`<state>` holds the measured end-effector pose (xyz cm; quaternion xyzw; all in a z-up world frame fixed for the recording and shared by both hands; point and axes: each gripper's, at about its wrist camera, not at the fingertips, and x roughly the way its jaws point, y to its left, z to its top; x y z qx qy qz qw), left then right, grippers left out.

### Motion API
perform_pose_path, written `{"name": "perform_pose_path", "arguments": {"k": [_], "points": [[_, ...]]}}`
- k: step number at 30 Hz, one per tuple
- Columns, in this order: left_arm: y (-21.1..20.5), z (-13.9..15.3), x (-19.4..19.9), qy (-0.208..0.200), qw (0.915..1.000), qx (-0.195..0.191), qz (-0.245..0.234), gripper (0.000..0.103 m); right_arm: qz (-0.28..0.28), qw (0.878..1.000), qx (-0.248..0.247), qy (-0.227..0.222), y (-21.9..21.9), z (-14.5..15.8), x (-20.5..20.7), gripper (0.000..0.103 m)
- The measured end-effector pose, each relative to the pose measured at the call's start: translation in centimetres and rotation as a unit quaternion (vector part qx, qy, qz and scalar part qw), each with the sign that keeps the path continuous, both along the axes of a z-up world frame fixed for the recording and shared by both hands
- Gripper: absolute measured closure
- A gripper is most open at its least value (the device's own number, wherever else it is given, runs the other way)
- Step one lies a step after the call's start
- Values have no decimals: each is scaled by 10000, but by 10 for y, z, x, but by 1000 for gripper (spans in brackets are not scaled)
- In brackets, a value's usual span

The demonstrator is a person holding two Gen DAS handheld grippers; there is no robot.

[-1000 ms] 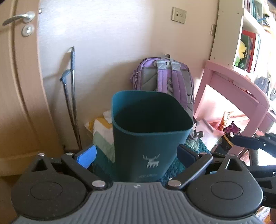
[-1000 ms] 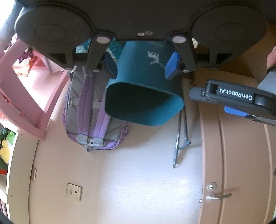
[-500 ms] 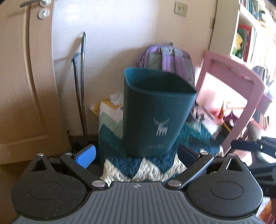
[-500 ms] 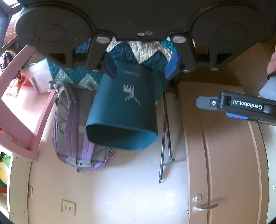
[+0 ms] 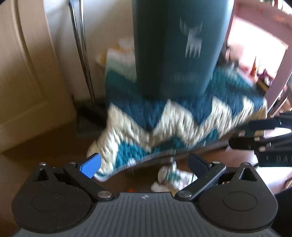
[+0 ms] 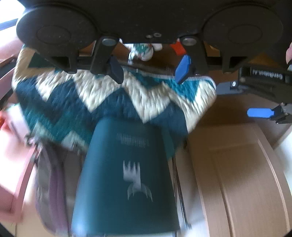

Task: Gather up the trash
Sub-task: 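Withdraw both tools from the bin back toward the trash pile, then grasp the clear plastic bottle with left while right grasps the milk carton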

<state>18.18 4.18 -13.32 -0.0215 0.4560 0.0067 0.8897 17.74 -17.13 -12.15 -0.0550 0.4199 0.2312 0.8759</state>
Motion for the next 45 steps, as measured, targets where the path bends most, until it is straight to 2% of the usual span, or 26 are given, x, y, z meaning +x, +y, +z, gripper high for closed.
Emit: {"name": "perform_pose_path", "arguments": {"k": [4, 7, 9, 12, 13, 15, 20, 23, 24, 26, 31, 34, 38, 41, 45], "points": [[-3, -66, 10, 714, 9971, -23, -268, 1, -103, 9977, 8, 663, 2, -62, 22, 41], [-11, -110, 16, 1116, 9893, 281, -896, 1, -140, 9942, -88, 1061, 4, -107, 37, 41], [-18, -133, 20, 1325, 9797, 463, -1434, 1, -198, 9913, -139, 1293, 6, -135, 46, 41], [-30, -163, 23, 1560, 9591, 587, -2290, 1, -249, 9862, -96, 1634, 9, -175, 59, 41], [-36, -172, 23, 1601, 9506, 675, -2573, 1, -271, 9842, -79, 1748, 10, -185, 62, 41], [-46, -197, 20, 1700, 9283, 841, -3200, 1, -268, 9791, -126, 2014, 14, -211, 68, 41], [-64, -257, -7, 1753, 8567, 1424, -4638, 2, 107, 9714, -300, 2353, 29, -259, 73, 41], [-67, -285, -21, 1734, 8254, 1605, -5127, 2, 355, 9682, -233, 2465, 38, -283, 70, 41], [-67, -293, -24, 1722, 8186, 1650, -5224, 2, 446, 9666, -200, 2517, 41, -292, 69, 41], [-65, -308, -26, 1811, 8134, 1597, -5292, 2, 599, 9644, -233, 2567, 49, -307, 70, 41], [-58, -332, -22, 1851, 8135, 1472, -5312, 2, 877, 9621, -518, 2529, 66, -341, 72, 43], [-58, -346, -20, 1801, 8106, 1495, -5367, 3, 966, 9586, -670, 2593, 69, -360, 75, 43], [-56, -363, -17, 1897, 8124, 1450, -5319, 9, 975, 9579, -795, 2582, 70, -378, 78, 44], [-54, -373, -21, 1917, 8057, 1462, -5410, 10, 1022, 9584, -963, 2484, 72, -388, 79, 44], [-57, -381, -23, 1938, 8038, 1435, -5438, 23, 1083, 9567, -1158, 2440, 78, -404, 80, 44]]}}
